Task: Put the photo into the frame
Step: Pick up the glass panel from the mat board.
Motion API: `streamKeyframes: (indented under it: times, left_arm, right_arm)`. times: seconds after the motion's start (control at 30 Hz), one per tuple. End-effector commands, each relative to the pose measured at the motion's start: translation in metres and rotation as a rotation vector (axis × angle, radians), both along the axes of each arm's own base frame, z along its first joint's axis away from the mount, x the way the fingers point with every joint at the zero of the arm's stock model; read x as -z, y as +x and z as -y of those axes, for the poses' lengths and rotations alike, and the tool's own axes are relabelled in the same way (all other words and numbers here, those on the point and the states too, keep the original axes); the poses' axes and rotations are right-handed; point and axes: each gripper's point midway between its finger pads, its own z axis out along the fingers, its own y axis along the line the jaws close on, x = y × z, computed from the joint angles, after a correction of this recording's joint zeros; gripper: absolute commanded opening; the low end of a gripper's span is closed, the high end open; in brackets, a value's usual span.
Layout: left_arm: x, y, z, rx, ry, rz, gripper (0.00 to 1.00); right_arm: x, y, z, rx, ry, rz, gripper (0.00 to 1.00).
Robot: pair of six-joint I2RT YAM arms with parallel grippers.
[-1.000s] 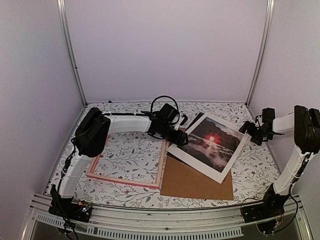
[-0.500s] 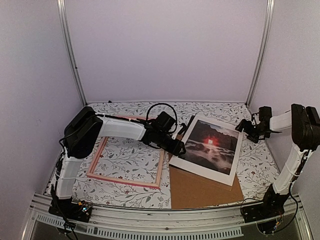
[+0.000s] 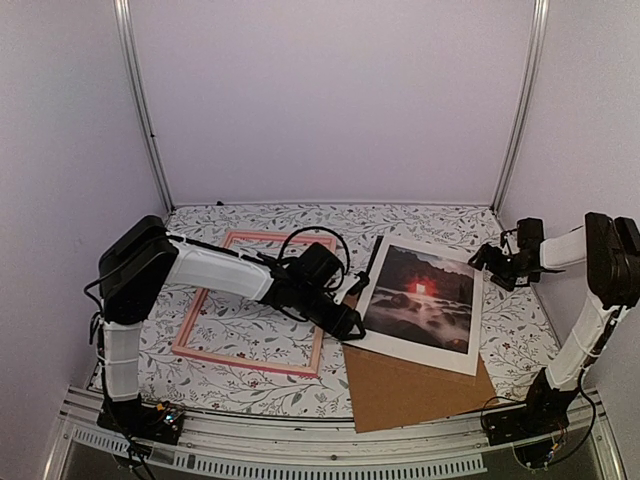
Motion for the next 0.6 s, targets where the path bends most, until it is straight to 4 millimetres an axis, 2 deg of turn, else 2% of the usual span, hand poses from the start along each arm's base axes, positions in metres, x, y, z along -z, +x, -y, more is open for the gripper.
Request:
streamKeyframes:
  times: [0.0, 0.17, 0.37, 0.57]
  left_arm:
    - [-0.023, 0.015, 0.007, -0.032, -0.008, 0.056, 0.67]
    - [-0.028, 0.042, 0.025, -0.063, -0.024, 0.092, 0.72]
    - [-0.023, 0.078, 0.043, -0.099, -0.005, 0.105, 0.74]
    - [-0.01, 0.099, 0.046, -0.138, 0.013, 0.107, 0.74]
  right_arm:
    - [0.024, -0.047, -0.015, -0.02, 0.023, -0.153, 0.94]
    - [0.019, -0.057, -0.007, 0.014, -0.059, -0.167, 0.93]
    - [0.027, -0.069, -0.027, -0.043, 0.019, -0.204, 0.89]
    - [0.029, -0.079, -0.041, -0.068, 0.056, -0.215, 0.87]
